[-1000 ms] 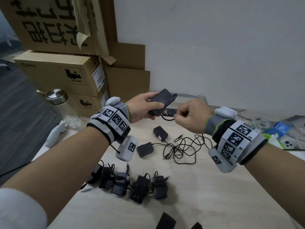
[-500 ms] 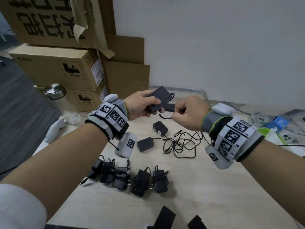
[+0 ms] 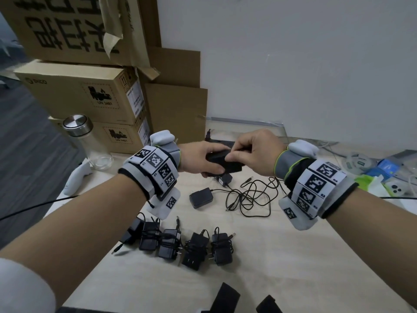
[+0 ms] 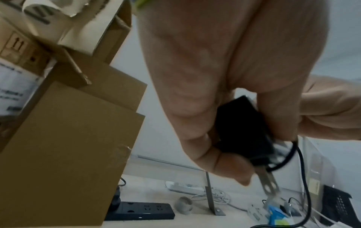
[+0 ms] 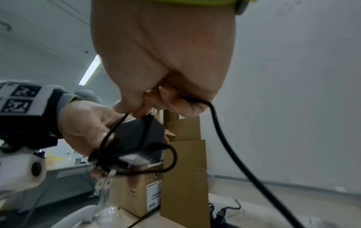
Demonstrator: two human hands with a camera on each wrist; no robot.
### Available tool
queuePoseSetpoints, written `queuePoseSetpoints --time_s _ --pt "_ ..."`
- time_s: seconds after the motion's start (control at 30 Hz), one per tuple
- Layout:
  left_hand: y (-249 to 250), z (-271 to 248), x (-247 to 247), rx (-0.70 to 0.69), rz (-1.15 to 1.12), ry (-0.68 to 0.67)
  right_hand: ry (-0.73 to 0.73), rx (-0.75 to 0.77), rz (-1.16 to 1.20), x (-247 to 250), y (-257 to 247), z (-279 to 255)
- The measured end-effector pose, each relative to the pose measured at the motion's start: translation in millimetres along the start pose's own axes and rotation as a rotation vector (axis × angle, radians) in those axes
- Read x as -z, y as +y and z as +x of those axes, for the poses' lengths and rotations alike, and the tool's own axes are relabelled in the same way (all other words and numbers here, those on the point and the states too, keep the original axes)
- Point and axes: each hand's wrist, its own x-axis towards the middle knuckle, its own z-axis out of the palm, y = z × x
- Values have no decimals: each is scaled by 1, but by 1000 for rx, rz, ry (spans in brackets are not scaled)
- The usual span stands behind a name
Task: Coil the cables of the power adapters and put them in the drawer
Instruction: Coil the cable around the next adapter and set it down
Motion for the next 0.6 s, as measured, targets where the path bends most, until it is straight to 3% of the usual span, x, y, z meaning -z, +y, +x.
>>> queuePoseSetpoints --time_s 0.13,0.3,0.5,0.6 --pt "5 -5 2 11 187 -96 -22 -43 146 -2 0 1" --pt "7 -10 -2 -4 86 -120 -57 -100 332 -1 8 4" --pt "0 -17 -12 -78 -476 -108 5 -201 502 -3 19 3" --pt "-3 -19 -13 -162 -821 28 -19 -287 685 -10 19 -2"
